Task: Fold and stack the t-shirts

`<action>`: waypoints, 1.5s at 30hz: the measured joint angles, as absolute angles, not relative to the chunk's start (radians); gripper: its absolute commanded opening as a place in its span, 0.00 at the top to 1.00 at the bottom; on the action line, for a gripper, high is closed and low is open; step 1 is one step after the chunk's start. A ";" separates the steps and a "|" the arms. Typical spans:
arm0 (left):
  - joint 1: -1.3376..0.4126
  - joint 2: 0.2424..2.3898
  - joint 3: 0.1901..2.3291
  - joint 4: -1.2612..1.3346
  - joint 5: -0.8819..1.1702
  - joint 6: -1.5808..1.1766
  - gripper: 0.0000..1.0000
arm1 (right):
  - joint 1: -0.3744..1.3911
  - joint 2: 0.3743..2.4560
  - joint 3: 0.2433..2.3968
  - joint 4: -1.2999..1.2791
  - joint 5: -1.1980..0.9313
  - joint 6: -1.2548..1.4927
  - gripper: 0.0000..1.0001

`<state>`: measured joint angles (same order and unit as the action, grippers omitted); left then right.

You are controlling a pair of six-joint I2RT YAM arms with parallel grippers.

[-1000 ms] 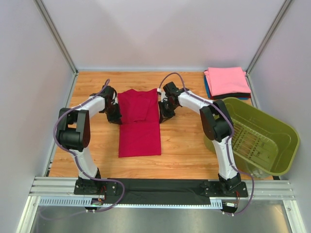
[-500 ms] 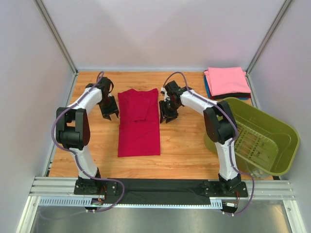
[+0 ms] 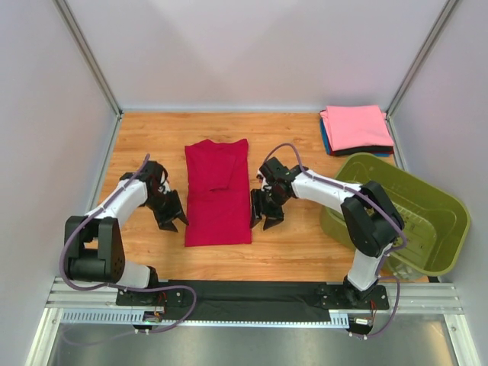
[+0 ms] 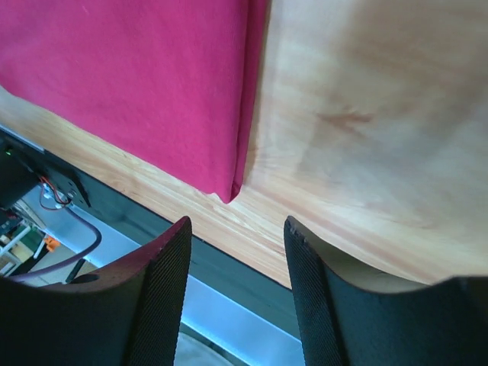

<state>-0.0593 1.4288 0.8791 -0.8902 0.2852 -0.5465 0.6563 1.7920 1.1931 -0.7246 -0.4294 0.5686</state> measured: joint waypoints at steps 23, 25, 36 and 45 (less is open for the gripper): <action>-0.069 1.497 0.689 -0.768 0.387 -0.630 0.80 | 0.771 1.828 1.019 -0.462 -0.506 0.635 0.76; -0.071 1.510 0.689 -0.762 0.382 -0.629 0.94 | 0.773 1.829 1.011 -0.459 -0.505 0.630 0.91; -0.075 1.469 0.689 -0.788 0.360 -0.656 0.86 | 0.775 1.810 1.009 -0.498 -0.457 0.568 1.00; -0.079 1.468 0.683 -0.799 0.350 -0.675 0.59 | 0.776 1.767 0.995 -0.541 -0.422 0.551 1.00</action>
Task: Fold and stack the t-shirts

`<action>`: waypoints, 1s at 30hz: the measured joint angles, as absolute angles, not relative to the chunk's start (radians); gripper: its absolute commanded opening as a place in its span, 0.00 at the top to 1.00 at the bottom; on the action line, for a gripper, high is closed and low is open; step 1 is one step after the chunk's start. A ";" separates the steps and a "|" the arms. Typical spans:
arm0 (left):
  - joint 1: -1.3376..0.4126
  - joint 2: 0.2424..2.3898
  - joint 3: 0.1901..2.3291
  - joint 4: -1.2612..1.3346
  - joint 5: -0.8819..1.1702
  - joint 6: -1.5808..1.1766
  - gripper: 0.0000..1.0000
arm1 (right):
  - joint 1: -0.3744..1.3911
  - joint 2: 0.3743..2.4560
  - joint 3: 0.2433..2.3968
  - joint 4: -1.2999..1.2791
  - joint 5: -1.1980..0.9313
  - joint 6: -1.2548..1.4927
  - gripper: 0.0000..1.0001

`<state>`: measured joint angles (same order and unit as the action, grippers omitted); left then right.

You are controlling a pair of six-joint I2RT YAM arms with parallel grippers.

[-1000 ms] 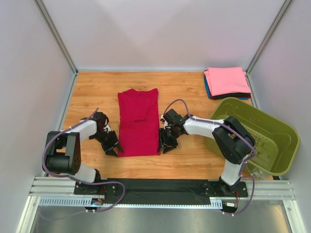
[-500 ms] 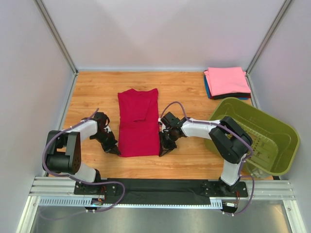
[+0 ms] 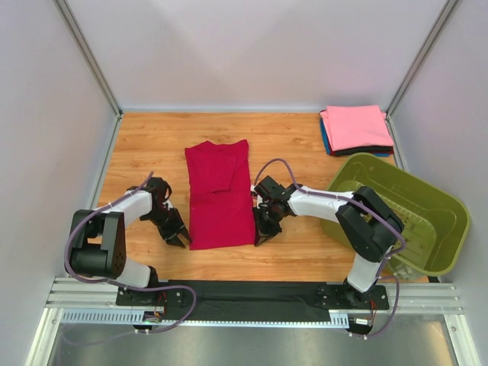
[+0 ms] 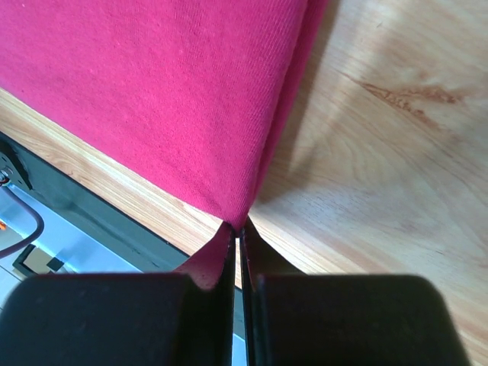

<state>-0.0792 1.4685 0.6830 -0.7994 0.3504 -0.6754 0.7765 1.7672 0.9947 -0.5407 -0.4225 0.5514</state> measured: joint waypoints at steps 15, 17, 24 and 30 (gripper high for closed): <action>-0.112 1.433 0.600 -0.710 0.444 -0.732 0.89 | 0.780 1.766 0.995 -0.550 -0.416 0.552 1.00; -0.113 1.433 0.593 -0.706 0.443 -0.735 1.00 | 0.781 1.766 0.995 -0.554 -0.412 0.552 1.00; -0.120 1.393 0.593 -0.731 0.424 -0.756 1.00 | 0.783 1.726 0.995 -0.586 -0.392 0.552 1.00; -0.124 1.251 0.607 -0.794 0.425 -0.783 1.00 | 0.786 1.629 0.996 -0.618 -0.364 0.553 1.00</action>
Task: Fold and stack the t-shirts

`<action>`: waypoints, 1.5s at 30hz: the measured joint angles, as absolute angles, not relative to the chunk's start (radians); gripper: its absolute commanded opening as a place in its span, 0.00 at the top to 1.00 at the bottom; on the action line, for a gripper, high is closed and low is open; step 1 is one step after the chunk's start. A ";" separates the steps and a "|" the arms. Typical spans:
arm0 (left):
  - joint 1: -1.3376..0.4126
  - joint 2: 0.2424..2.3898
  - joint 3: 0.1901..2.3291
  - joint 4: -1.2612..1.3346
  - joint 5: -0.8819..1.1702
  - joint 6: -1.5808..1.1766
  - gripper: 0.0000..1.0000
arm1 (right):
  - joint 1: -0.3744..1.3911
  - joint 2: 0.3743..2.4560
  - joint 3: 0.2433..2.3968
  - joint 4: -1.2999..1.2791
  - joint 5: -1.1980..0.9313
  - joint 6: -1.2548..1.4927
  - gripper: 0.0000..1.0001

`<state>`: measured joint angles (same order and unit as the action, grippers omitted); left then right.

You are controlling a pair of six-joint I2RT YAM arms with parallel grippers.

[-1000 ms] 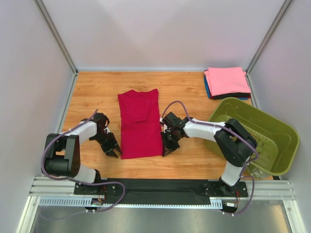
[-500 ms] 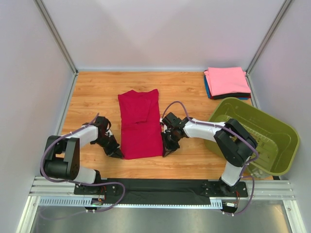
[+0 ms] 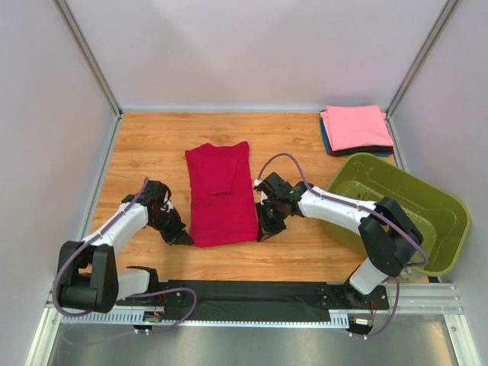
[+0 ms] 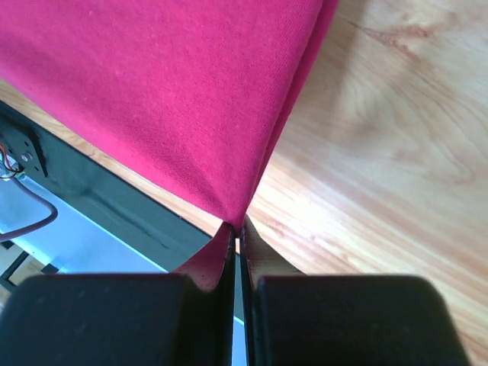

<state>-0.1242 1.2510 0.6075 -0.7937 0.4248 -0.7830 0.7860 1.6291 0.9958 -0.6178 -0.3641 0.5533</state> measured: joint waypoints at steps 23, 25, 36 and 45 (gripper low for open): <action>-0.126 0.978 0.876 -1.031 0.383 -0.836 1.00 | 0.838 1.405 1.190 -0.828 -0.190 0.582 1.00; -0.126 1.011 0.929 -1.032 0.364 -0.829 1.00 | 0.837 1.412 1.238 -0.842 -0.169 0.572 1.00; -0.124 1.309 1.166 -1.026 0.288 -0.796 1.00 | 0.742 1.652 1.528 -0.900 -0.125 0.479 1.00; -0.104 1.578 1.409 -0.956 0.290 -0.778 1.00 | 0.618 1.850 1.785 -0.942 -0.145 0.402 1.00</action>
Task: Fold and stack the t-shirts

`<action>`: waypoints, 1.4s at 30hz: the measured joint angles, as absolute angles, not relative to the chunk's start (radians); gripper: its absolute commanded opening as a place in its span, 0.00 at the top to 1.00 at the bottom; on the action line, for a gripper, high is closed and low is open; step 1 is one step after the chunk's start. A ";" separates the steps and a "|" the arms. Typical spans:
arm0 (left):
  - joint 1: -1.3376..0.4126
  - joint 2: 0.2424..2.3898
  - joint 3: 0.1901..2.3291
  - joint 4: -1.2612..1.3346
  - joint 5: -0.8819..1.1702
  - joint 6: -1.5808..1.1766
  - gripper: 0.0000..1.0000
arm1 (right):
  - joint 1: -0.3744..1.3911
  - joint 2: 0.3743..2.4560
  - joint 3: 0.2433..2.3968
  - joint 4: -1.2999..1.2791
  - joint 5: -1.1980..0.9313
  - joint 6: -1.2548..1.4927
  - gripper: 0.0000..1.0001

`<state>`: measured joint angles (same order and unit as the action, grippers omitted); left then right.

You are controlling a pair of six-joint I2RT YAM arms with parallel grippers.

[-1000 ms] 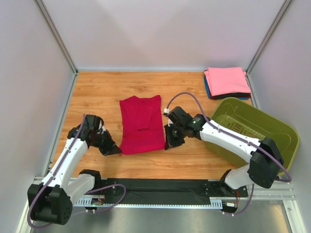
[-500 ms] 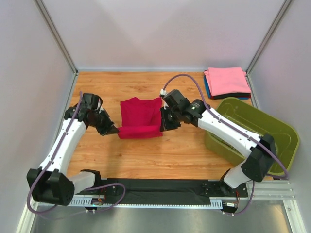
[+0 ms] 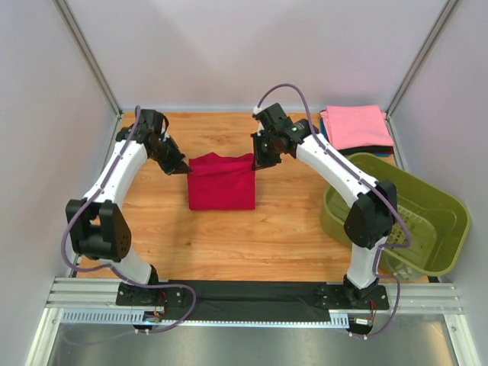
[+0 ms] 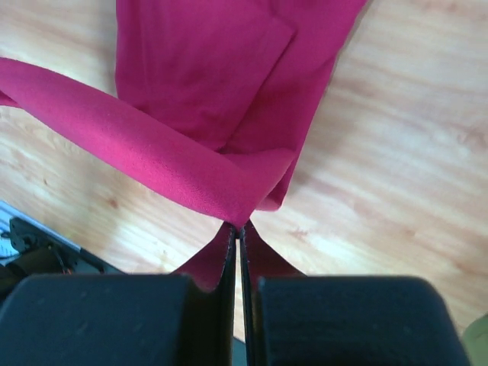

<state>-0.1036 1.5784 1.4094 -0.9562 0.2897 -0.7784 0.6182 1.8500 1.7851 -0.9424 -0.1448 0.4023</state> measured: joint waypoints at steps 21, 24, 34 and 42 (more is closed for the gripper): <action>-0.056 2.081 1.872 -0.936 0.300 -0.756 1.00 | 0.475 2.289 2.188 -0.932 -0.273 0.344 1.00; -0.048 2.123 1.903 -0.929 0.305 -0.750 0.81 | 0.466 2.327 2.224 -0.918 -0.279 0.345 0.97; -0.031 2.243 2.057 -0.923 0.337 -0.641 0.44 | 0.392 2.383 2.280 -0.888 -0.284 0.405 0.58; -0.048 2.052 1.790 -0.916 0.337 -0.593 0.46 | 0.384 2.323 2.109 -0.883 -0.381 0.397 0.61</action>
